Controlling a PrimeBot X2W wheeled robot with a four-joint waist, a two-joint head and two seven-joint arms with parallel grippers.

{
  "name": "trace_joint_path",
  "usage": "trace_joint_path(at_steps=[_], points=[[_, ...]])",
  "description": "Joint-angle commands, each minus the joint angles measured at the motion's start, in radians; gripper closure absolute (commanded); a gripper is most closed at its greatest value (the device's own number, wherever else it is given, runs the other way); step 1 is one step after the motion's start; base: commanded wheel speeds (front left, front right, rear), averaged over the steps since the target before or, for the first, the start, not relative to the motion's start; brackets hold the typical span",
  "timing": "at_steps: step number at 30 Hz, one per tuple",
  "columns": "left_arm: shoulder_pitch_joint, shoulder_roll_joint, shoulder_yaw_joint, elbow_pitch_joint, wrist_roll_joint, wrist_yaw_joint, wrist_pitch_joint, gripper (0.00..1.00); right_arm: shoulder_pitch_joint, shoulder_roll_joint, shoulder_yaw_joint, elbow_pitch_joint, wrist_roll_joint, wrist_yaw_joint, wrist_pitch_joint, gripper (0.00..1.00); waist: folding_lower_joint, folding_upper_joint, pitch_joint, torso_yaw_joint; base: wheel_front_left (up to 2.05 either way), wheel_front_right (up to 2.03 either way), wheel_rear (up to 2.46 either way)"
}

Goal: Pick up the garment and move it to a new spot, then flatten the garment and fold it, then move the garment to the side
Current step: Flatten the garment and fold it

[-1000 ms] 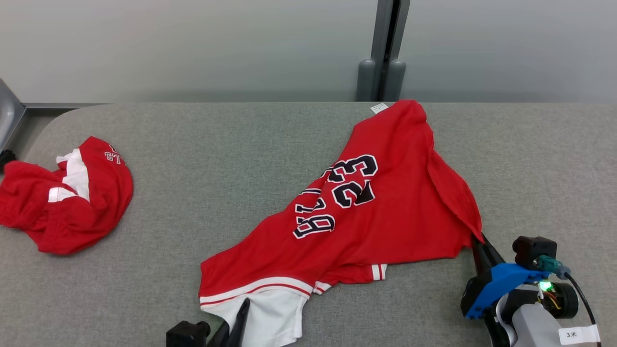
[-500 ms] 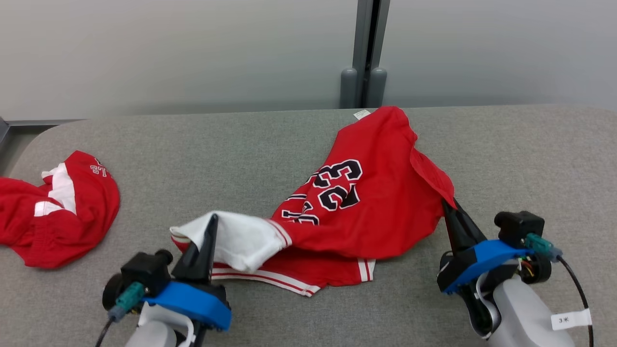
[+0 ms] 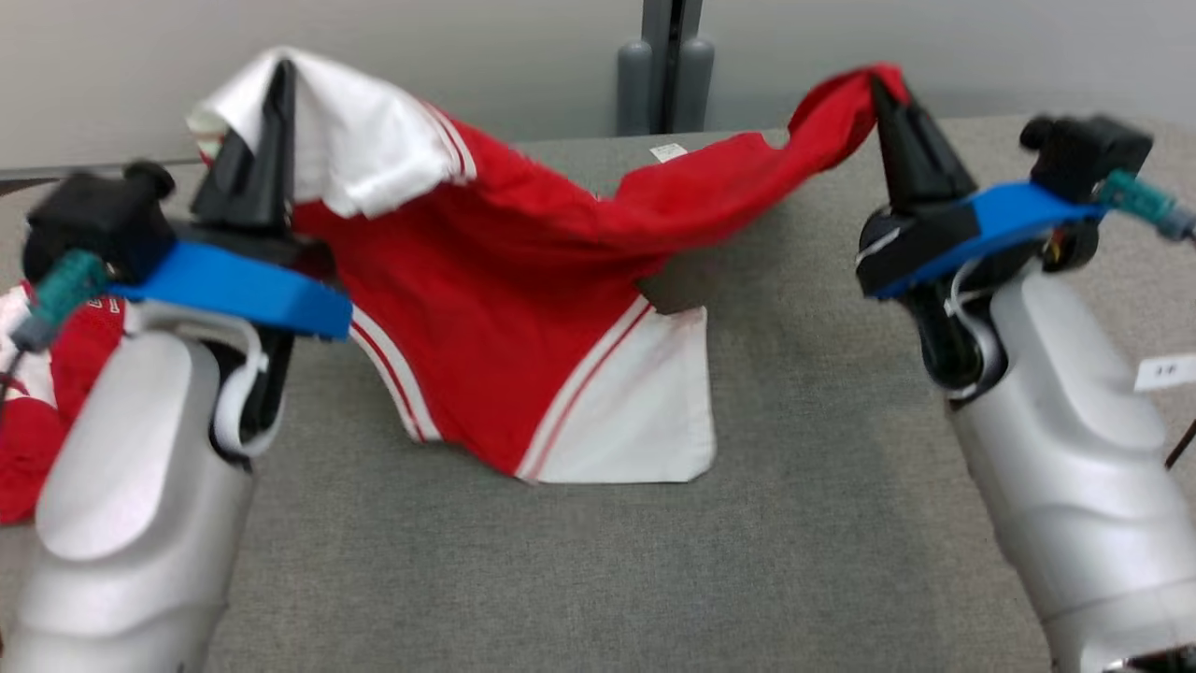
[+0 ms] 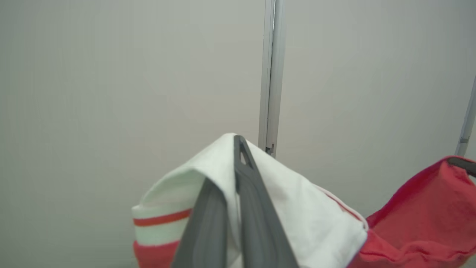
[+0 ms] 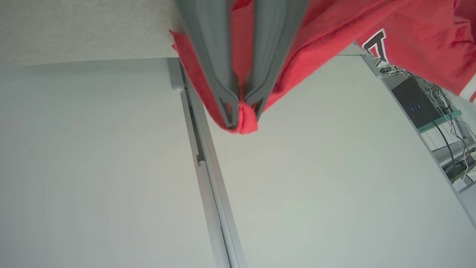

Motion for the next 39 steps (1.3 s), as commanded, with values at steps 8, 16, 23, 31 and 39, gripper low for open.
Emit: trace_joint_path(at_steps=[8,16,23,31,39], points=[[-0.376,0.028,0.014,0.079,-0.009,-0.015,0.025,1.0,-0.36,-0.02,-0.042,0.096,0.05,0.0,0.038,1.0,0.0,0.0,0.147,-0.008,0.0,0.0,0.0],[-0.759,0.017,-0.011,0.265,-0.031,-0.022,0.01,1.0,-0.711,-0.04,-0.121,0.261,0.089,0.0,0.045,1.0,0.0,0.0,0.256,-0.013,0.0,0.0,0.0],[-0.997,-0.017,-0.076,0.403,-0.067,-0.022,-0.027,1.0,-0.91,-0.048,-0.142,0.382,0.1,0.0,0.009,1.0,0.0,0.0,0.3,-0.011,0.0,0.0,0.0],[-0.935,-0.012,-0.16,0.456,-0.143,-0.022,-0.063,1.0,-0.82,-0.036,-0.074,0.382,0.155,0.0,-0.022,1.0,0.0,0.0,0.322,-0.004,0.0,0.0,0.0],[-0.621,0.001,-0.079,0.334,-0.163,-0.022,-0.068,1.0,-0.514,-0.029,0.025,0.257,0.248,0.0,-0.052,1.0,0.0,0.0,0.305,-0.015,0.0,0.0,0.0]])
